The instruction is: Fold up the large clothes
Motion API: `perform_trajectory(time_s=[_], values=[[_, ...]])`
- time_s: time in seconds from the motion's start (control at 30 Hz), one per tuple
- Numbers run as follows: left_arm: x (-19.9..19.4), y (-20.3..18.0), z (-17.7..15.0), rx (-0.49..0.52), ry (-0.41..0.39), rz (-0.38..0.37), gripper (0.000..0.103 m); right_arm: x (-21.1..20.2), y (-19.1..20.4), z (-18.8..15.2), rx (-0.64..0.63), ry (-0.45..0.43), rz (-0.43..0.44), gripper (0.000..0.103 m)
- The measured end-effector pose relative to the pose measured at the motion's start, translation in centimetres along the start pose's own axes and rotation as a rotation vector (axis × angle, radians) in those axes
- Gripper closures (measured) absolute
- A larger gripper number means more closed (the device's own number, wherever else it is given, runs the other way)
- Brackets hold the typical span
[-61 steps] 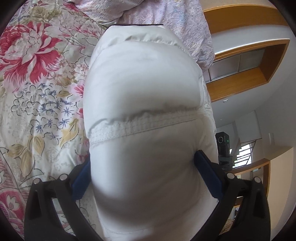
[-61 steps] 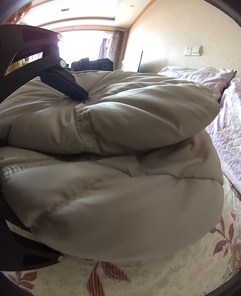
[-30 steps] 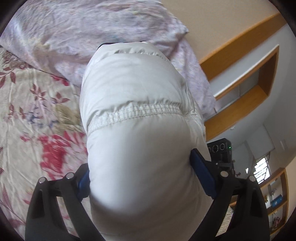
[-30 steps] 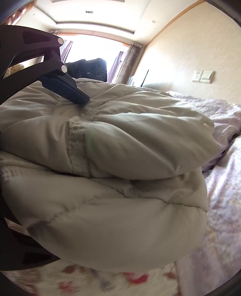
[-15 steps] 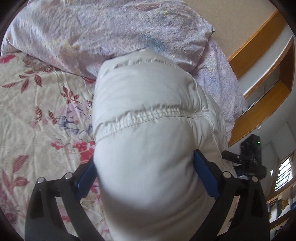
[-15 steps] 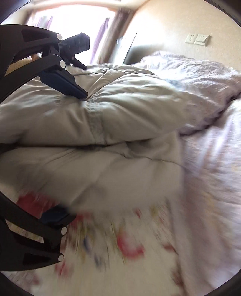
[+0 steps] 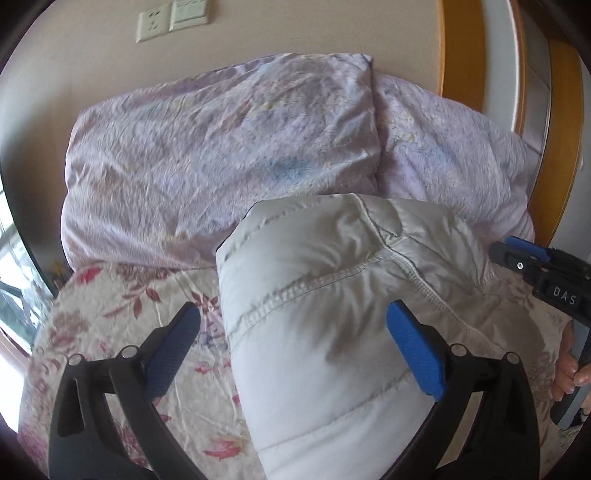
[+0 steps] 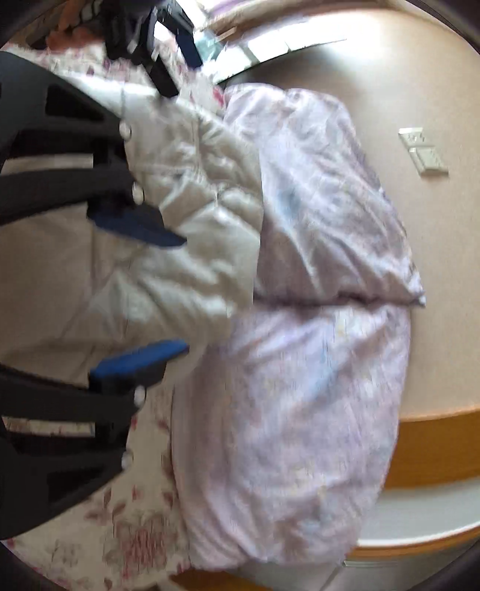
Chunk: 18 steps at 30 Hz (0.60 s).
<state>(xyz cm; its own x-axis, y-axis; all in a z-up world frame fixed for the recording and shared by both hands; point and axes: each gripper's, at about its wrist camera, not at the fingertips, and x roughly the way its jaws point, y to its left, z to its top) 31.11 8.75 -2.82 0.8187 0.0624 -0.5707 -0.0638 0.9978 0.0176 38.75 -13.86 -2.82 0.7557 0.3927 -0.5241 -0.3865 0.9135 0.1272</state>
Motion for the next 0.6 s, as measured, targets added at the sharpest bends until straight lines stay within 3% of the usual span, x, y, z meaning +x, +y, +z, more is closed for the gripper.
perform_trajectory(time_s=[0.1, 0.17, 0.23, 0.33, 0.6], values=[[0.9, -0.7, 0.5, 0.023, 0.005, -0.002, 0.003, 1.0, 1.0, -0.1, -0.024, 0.011, 0.004, 0.068], [1.9, -0.8, 0.5, 0.026, 0.017, -0.005, 0.003, 1.3, 1.4, -1.1, -0.068, 0.008, -0.032, 0.069], [3.1, -0.9, 0.1, 0.032, 0.040, -0.008, 0.007, 2.9, 1.0, -2.3, -0.073, 0.064, -0.058, 0.069], [4.4, -1.4, -1.1, 0.015, 0.050, -0.043, 0.007, 4.5, 0.0, -4.1, -0.077, 0.089, -0.055, 0.069], [6.4, -2.2, -1.9, 0.015, 0.062, -0.001, 0.002, 6.7, -0.1, -5.2, -0.085, 0.137, -0.072, 0.070]])
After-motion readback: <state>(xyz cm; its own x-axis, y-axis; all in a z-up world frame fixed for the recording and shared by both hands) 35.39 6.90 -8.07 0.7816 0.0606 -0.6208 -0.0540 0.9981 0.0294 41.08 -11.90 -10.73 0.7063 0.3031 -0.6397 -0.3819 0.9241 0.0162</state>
